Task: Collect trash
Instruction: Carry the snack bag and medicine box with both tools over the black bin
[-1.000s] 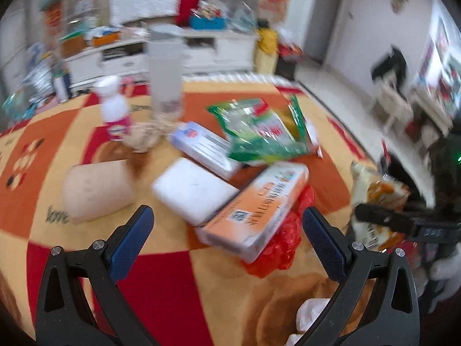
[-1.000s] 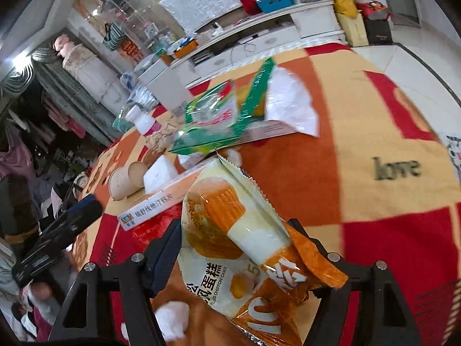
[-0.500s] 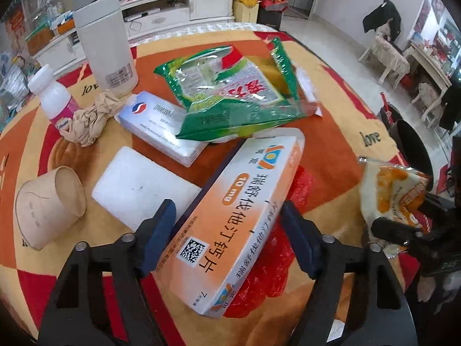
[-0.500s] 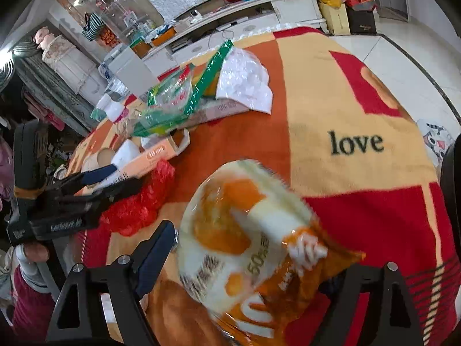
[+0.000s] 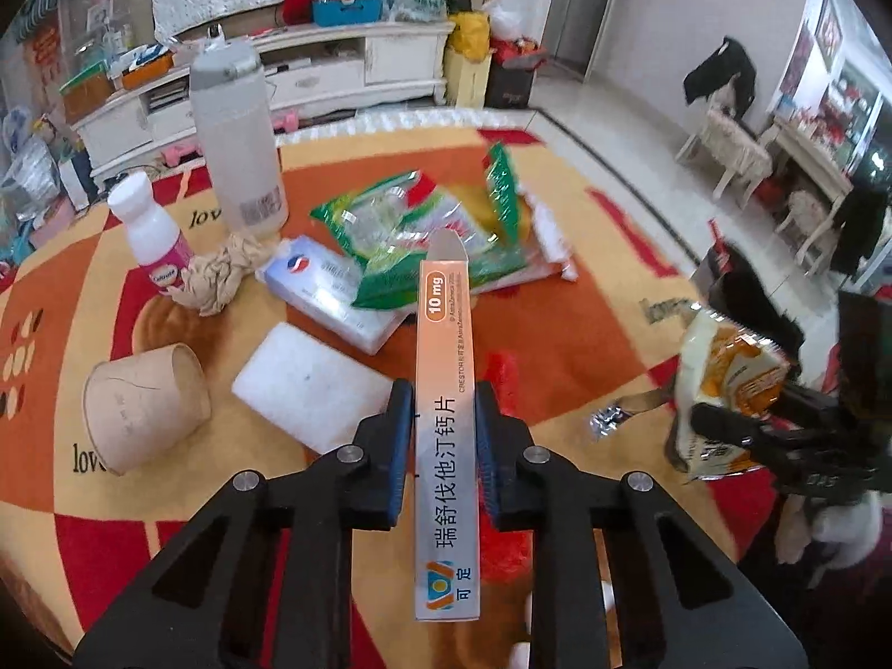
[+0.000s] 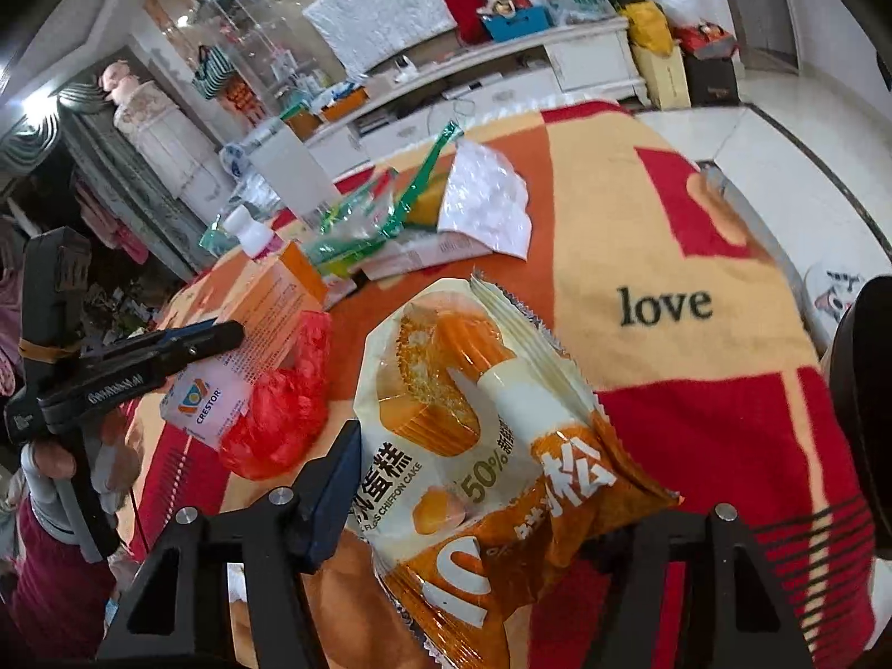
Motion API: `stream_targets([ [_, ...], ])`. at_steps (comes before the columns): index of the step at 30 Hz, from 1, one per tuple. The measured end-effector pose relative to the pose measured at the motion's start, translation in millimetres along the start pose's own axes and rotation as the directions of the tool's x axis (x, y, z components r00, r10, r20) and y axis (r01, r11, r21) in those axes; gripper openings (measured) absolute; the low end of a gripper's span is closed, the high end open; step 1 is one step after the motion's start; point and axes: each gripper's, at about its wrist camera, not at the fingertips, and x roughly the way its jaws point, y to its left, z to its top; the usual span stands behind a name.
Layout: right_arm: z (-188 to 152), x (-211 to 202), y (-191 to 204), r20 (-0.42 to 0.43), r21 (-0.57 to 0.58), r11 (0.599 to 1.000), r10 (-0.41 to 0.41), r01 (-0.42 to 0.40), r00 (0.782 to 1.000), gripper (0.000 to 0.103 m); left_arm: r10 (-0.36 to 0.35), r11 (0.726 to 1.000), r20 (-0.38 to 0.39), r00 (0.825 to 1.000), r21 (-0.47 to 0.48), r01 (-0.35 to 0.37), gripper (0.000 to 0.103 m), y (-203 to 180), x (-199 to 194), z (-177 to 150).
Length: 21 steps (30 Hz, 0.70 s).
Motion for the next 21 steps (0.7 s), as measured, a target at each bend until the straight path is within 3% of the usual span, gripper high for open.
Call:
stream_targets([
  [10,4.9,-44.0,-16.2,0.083,0.008,0.999,-0.035,0.034,0.996,0.063,-0.088,0.995,0.046,0.995,0.052,0.086,0.018,-58.3,-22.9,13.2],
  [16,8.5,-80.2,-52.6,0.137,0.051,0.991,-0.126,0.12,0.983,0.063,-0.168,0.981,0.045,0.985,0.109,0.163,0.018,-117.4,-20.1,27.9],
  [21,5.2,-102.4,-86.9,0.144,0.102,0.978,-0.195,0.182,0.97,0.063,-0.191,0.97,0.027,0.981,0.157,0.184,0.018,-167.8,-5.0,35.8],
])
